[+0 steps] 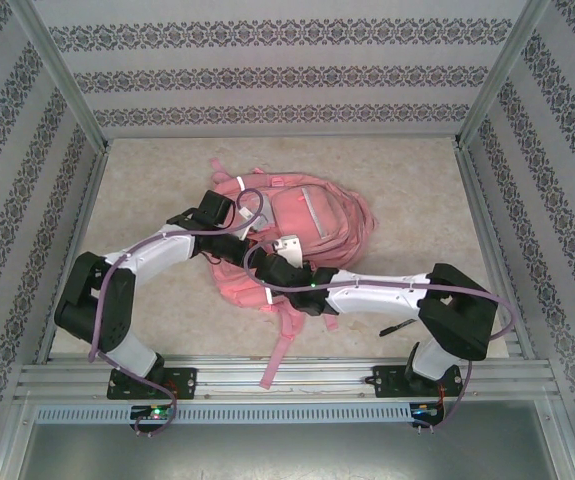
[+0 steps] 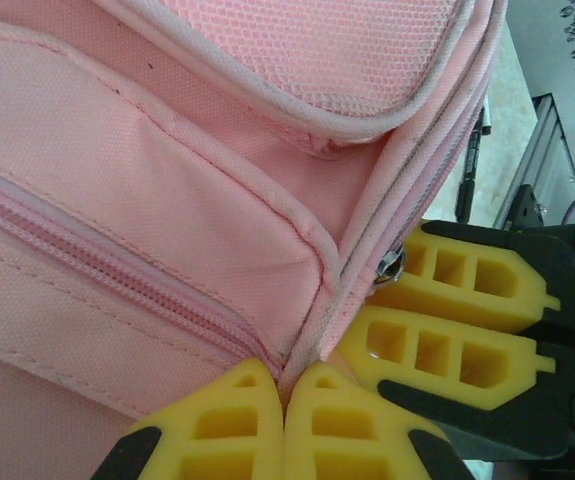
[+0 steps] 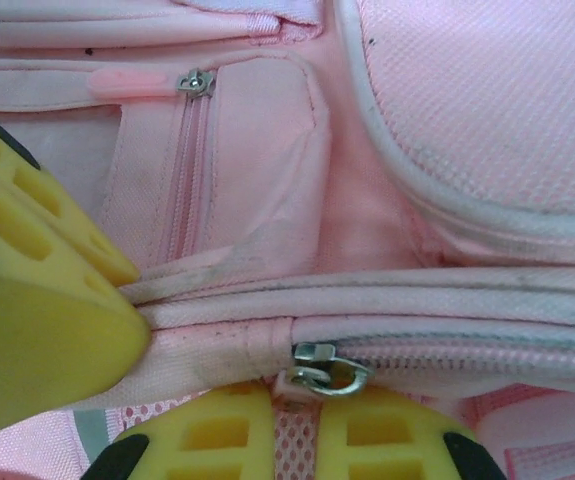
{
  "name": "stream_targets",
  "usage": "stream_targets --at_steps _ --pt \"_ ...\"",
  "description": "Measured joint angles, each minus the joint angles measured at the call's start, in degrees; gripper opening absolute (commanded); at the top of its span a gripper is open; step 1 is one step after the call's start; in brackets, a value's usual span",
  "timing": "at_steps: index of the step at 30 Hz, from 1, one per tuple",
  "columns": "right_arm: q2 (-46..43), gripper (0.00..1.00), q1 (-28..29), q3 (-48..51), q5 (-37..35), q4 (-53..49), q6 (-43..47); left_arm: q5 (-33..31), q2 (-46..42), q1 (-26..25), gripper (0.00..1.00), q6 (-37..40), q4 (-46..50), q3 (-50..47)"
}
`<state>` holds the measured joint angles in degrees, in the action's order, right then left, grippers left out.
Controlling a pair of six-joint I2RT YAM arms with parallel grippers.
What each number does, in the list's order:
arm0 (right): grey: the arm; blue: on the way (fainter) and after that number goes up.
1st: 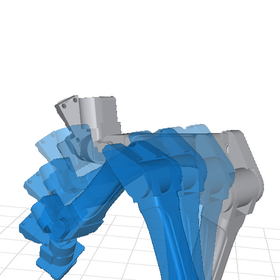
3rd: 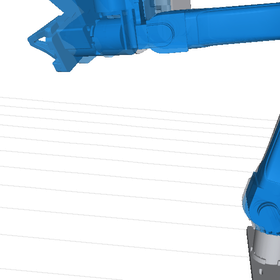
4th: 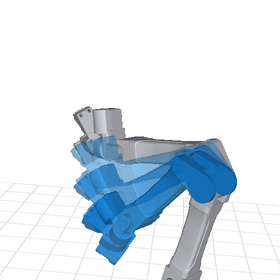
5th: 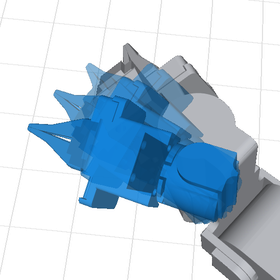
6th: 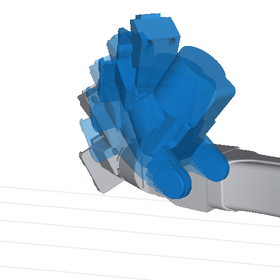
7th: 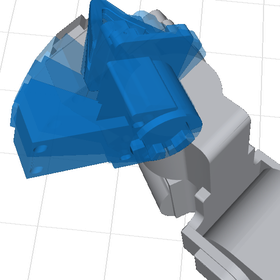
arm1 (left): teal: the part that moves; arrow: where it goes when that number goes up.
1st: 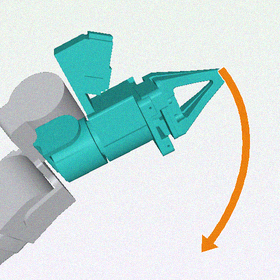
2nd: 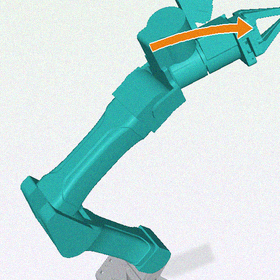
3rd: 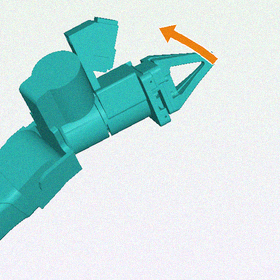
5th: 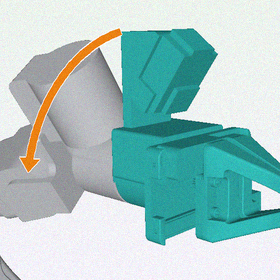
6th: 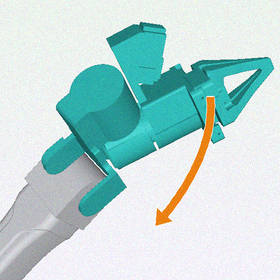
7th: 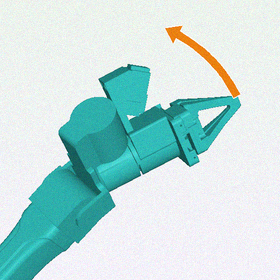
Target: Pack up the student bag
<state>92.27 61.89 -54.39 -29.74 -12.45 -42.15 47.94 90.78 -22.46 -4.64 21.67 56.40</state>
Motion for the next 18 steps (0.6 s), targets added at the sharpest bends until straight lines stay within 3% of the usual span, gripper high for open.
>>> stream_targets --at_steps 6,11,18 --pt "-8.0 0.00 -4.9 4.3 9.6 -1.4 2.1 -5.2 -2.2 -0.4 0.00 6.2 2.5 0.0" --pt "-17.6 0.00 -14.7 11.5 23.1 -1.2 8.1 -11.3 -4.0 -0.5 0.00 14.2 6.2 0.7" --pt "-21.8 0.00 -27.2 15.5 36.0 -3.7 16.4 -14.9 -7.6 -0.3 0.00 27.3 9.0 0.0"
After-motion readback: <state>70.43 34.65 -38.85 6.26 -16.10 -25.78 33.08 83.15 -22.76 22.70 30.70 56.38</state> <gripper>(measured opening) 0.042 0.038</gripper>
